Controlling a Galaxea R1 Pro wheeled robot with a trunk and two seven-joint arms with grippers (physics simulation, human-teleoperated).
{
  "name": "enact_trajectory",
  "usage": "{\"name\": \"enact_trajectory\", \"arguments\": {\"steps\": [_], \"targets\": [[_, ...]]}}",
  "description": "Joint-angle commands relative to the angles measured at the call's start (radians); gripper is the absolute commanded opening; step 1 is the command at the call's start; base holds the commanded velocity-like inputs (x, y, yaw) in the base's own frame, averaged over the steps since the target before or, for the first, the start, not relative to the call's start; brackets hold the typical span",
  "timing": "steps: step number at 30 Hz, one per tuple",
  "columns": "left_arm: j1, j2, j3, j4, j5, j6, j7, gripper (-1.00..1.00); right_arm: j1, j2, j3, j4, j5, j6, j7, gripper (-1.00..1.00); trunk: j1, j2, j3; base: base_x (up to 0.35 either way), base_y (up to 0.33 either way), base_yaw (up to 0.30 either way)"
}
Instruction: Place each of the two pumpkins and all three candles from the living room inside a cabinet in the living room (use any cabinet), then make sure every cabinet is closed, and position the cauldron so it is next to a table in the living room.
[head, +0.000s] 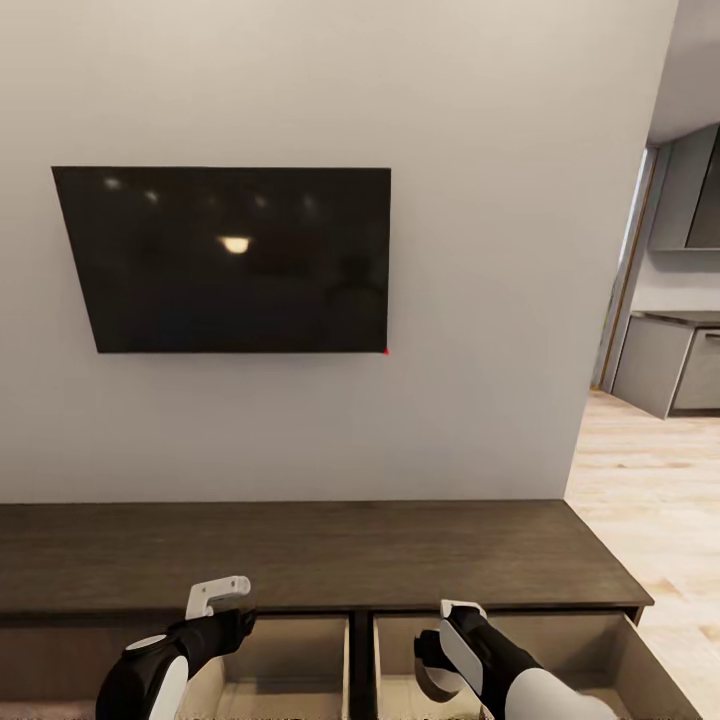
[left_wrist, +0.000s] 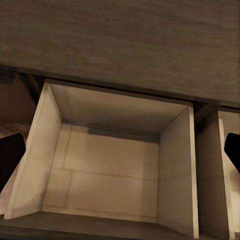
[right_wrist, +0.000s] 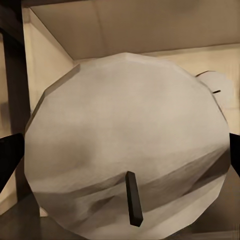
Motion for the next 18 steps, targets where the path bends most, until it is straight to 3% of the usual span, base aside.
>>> {"name": "enact_trajectory", "arguments": {"steps": [1,18], "targets": [[-0.001,-0.001,0.001,-0.001,0.011,0.004,0.008,1.0,-0.001,-0.001,0.008,-0.003,-0.01,0.003,-0.008,-1.0,0.004,-0.008,-0.004,0.0,0.0,0.0],[-0.001,0.0,0.001,0.0,0.011,0.002,0.008,1.0,-0.001,-0.002,0.008,-0.004,-0.01,0.003,-0.008,-1.0,0.069,-0.127,-0.058,0.0,0.0,0.0]]}}
